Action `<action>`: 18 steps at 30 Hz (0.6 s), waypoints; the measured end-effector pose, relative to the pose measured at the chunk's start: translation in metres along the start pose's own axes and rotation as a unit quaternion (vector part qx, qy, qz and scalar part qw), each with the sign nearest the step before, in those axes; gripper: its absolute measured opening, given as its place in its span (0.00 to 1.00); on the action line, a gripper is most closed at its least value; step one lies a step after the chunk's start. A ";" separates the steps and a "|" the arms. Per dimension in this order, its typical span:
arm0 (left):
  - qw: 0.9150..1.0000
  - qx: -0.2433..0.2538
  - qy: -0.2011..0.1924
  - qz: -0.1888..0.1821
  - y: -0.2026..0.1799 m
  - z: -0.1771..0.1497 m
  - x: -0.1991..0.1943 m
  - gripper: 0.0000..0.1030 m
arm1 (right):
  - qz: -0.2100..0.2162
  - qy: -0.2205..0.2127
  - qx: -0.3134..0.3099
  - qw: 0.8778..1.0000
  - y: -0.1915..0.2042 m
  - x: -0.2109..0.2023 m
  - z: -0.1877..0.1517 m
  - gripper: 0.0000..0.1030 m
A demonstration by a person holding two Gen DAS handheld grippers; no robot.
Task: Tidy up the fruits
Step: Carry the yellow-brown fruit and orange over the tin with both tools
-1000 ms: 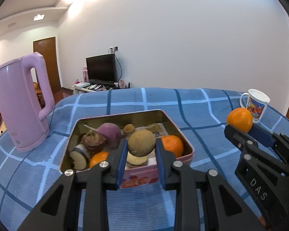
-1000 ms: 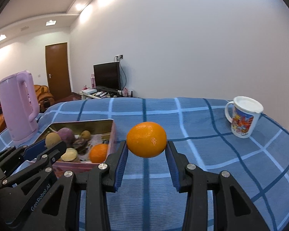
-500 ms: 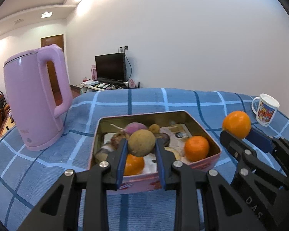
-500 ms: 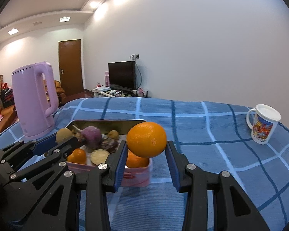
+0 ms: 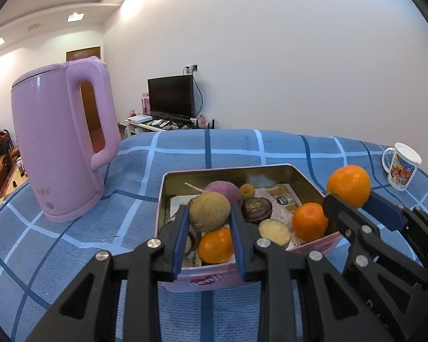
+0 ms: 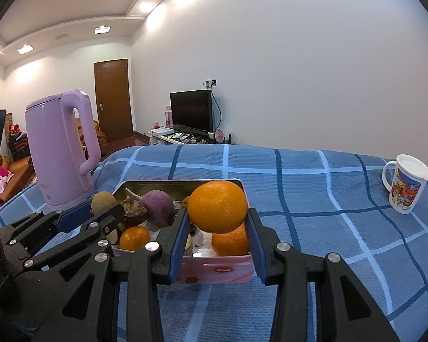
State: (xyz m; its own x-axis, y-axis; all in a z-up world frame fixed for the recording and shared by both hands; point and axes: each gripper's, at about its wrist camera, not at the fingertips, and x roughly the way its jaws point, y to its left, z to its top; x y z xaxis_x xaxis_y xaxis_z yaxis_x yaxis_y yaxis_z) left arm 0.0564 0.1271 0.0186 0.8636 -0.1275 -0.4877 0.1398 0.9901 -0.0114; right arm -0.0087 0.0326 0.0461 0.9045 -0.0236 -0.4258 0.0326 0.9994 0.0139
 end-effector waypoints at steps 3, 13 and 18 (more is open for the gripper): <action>1.000 -0.002 0.000 0.004 0.005 0.000 0.001 0.29 | 0.002 -0.002 -0.003 1.000 0.005 0.000 0.001 0.41; 1.000 -0.018 0.004 0.014 0.022 0.002 0.006 0.29 | 0.006 -0.004 -0.006 1.000 0.011 0.006 0.002 0.41; 1.000 -0.018 0.006 0.015 0.023 0.002 0.007 0.29 | 0.008 -0.013 -0.014 1.000 0.014 0.004 0.003 0.41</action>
State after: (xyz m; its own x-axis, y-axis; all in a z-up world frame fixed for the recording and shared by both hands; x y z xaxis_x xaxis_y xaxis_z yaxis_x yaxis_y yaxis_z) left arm 0.0665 0.1488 0.0172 0.8616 -0.0983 -0.4980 0.0972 0.9949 -0.0282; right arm -0.0029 0.0469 0.0472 0.9156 -0.0073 -0.4019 0.0056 1.0000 -0.0053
